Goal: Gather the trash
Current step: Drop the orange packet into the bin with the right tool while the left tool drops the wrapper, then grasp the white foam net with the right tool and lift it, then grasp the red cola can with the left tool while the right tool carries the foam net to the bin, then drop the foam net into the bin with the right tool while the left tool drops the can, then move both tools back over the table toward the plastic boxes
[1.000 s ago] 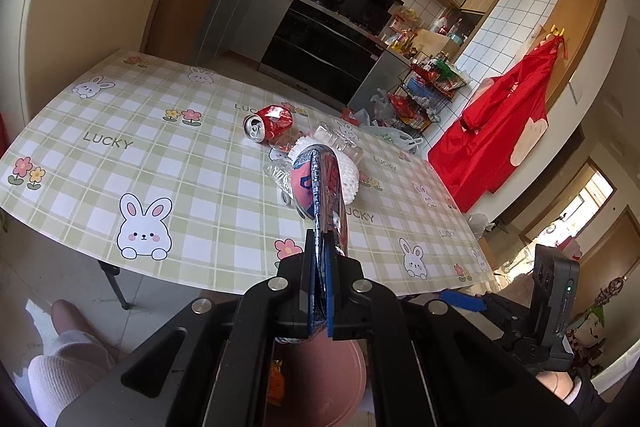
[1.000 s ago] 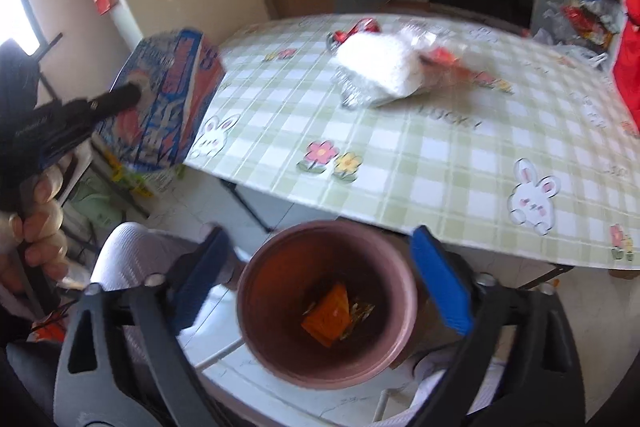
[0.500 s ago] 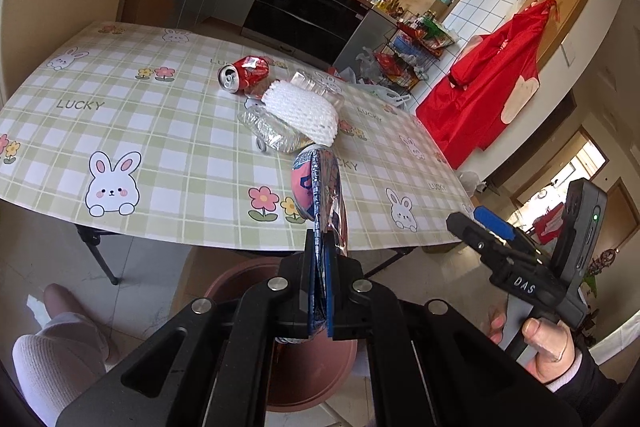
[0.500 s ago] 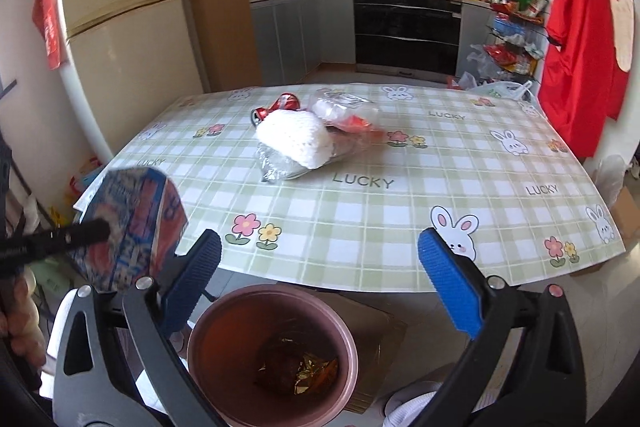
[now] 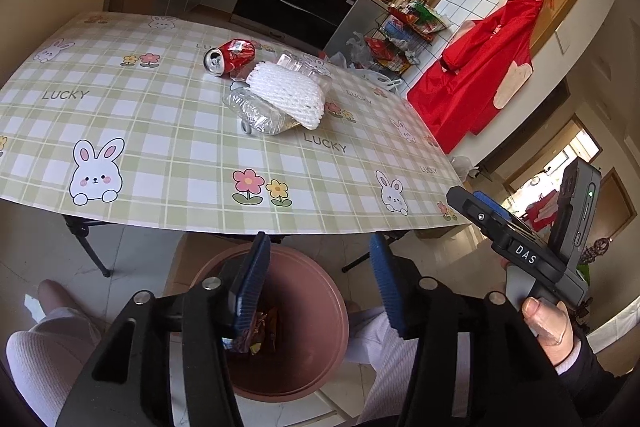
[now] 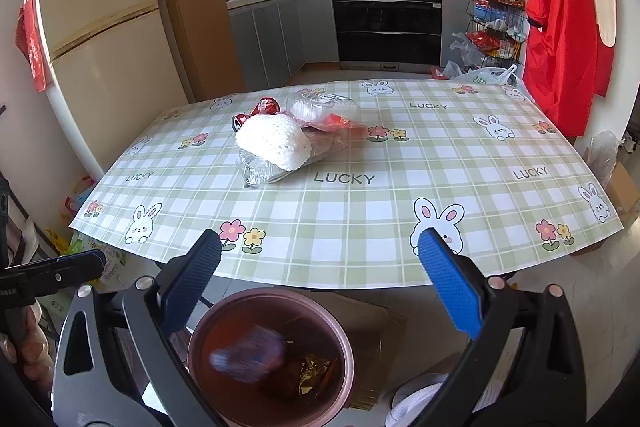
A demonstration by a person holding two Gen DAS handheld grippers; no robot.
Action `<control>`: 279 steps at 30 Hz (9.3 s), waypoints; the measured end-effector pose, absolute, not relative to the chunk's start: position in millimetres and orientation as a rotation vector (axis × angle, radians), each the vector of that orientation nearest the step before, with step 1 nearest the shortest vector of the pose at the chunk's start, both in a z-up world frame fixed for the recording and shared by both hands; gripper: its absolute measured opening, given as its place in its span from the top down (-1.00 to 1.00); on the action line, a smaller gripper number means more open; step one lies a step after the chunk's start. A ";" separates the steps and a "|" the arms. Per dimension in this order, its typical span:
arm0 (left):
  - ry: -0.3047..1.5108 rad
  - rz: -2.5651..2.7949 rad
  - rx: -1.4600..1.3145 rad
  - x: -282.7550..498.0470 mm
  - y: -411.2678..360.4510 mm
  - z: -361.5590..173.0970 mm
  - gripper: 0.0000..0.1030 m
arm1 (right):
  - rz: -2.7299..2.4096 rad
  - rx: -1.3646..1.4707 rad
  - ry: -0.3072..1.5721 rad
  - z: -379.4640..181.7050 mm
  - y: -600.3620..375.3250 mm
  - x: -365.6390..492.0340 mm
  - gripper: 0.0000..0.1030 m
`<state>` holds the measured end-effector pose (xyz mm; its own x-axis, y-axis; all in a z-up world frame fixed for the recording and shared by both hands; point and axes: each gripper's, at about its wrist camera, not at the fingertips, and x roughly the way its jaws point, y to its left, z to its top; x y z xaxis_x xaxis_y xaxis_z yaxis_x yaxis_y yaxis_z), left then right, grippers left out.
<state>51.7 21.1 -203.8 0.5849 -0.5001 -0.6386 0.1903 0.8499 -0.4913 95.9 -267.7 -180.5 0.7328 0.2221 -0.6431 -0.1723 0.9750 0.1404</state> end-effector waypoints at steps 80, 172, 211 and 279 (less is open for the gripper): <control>0.913 -0.241 0.191 416.3 8.2 -262.3 -0.86 | 0.363 0.224 0.803 -230.2 -293.0 337.1 0.17; 0.593 -0.406 -0.164 65.1 45.2 -103.8 0.77 | 0.610 -0.037 0.883 -188.0 -184.0 90.6 -0.55; 0.831 -0.640 -0.164 60.5 -48.8 -158.8 0.76 | 0.121 0.075 0.563 -108.7 -318.3 81.5 -0.89; 0.849 -0.292 -0.100 235.2 3.2 -215.4 -0.88 | 0.329 -0.367 0.835 -186.4 -218.8 316.0 -0.89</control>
